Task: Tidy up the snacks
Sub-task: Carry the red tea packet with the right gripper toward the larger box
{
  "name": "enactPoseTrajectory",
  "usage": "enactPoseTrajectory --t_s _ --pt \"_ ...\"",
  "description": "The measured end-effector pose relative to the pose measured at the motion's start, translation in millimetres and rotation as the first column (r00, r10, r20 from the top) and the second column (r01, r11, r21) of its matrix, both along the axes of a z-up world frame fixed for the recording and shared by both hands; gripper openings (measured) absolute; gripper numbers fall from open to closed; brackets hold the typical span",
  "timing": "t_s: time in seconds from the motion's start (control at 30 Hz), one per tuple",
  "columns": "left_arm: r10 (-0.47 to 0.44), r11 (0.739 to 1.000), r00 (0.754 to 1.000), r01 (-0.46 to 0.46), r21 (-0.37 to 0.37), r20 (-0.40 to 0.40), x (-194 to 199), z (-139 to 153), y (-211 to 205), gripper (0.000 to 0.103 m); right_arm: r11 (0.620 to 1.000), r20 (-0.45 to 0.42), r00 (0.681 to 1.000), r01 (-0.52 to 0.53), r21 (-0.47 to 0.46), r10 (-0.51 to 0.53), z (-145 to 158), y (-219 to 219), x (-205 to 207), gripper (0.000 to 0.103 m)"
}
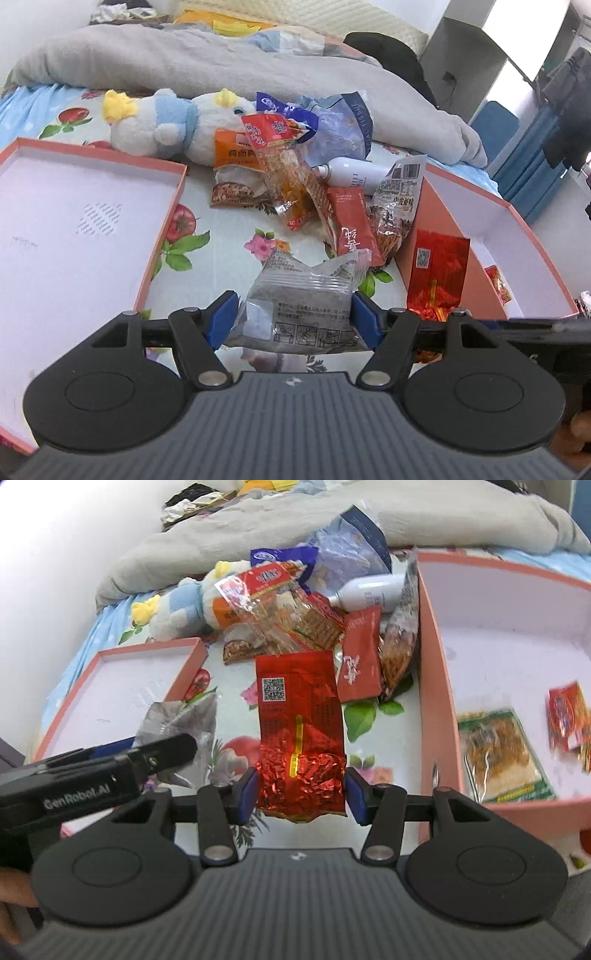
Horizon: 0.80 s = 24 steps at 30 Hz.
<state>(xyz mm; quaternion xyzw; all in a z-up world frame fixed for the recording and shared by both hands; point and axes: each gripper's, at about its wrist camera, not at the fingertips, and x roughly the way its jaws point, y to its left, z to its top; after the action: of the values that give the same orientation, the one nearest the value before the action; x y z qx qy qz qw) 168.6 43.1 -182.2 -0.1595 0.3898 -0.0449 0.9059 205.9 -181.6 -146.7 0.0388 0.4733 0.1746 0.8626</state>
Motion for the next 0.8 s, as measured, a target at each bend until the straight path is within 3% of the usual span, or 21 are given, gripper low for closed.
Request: enactPoseTrajectory --t_s 0.3,0.8 --pt "0.022 0.999 1.0 -0.022 -0.028 -0.004 6 12 -1 0.072 1.0 0.047 0.999 0.013 0.009 -0.013 17 -7 6 0.053" --pt "-0.016 1.0 0.996 0.018 -0.023 0.093 25 66 -31 0.072 0.998 0.195 0.98 0.033 0.048 -0.042 71 -34 14 0.053"
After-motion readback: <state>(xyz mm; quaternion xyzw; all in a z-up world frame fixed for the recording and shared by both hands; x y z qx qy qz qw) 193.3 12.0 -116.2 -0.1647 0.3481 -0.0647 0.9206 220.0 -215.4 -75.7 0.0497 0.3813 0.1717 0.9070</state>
